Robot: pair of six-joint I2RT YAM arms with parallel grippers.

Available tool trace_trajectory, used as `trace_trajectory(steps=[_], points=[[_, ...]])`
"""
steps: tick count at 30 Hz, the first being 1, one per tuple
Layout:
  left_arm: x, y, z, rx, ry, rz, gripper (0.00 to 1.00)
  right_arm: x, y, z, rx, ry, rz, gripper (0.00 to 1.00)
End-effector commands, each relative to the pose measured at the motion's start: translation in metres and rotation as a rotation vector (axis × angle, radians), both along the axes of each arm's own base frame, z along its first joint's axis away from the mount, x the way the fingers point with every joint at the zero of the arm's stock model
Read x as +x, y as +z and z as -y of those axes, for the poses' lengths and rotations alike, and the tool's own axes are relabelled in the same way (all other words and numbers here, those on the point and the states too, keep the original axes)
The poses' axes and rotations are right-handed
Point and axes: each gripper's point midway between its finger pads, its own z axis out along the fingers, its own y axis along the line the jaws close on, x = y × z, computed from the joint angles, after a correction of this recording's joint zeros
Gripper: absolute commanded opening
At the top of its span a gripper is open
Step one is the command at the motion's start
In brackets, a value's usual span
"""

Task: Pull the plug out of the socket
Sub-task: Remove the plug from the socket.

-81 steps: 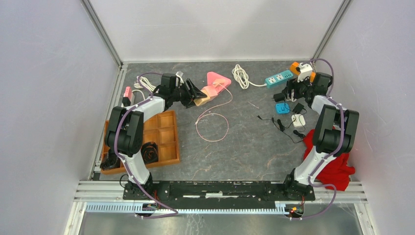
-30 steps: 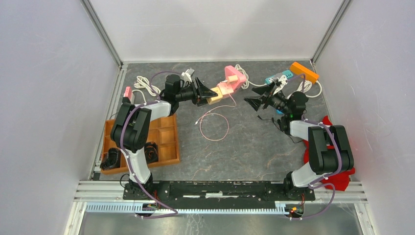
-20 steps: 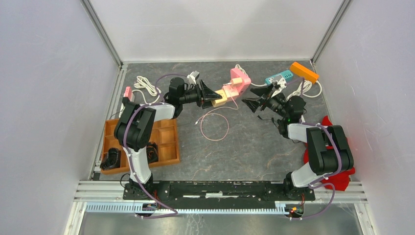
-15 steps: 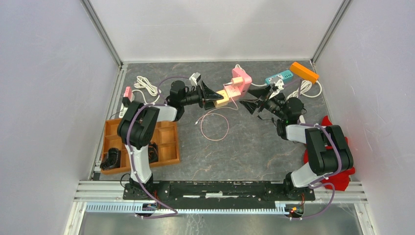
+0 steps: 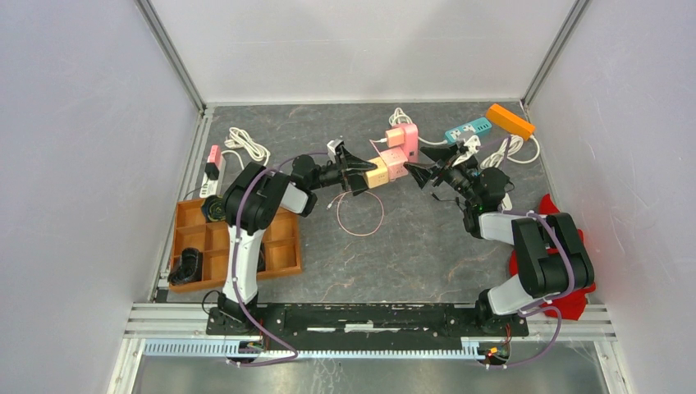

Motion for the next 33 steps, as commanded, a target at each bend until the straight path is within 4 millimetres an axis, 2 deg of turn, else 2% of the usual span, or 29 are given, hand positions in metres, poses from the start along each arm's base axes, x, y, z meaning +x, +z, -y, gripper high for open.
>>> trace_trajectory(steps=[1, 13, 20, 28, 33], points=[[-0.023, 0.065, -0.004, -0.168, -0.017, 0.297, 0.02, 0.008, 0.007, 0.006, -0.014, -0.061, 0.021, 0.81], [-0.031, 0.050, 0.014, -0.105, -0.055, 0.268, 0.02, 0.012, 0.010, 0.007, -0.009, -0.104, 0.035, 0.80], [-0.037, 0.044, 0.022, -0.082, -0.071, 0.262, 0.02, 0.014, 0.008, 0.008, -0.038, -0.164, 0.063, 0.76], [-0.039, 0.041, 0.024, -0.076, -0.071, 0.250, 0.02, 0.016, 0.003, 0.006, -0.093, -0.188, 0.082, 0.61], [-0.039, 0.040, 0.024, -0.073, -0.068, 0.240, 0.02, 0.020, -0.001, 0.008, -0.129, -0.205, 0.080, 0.41]])
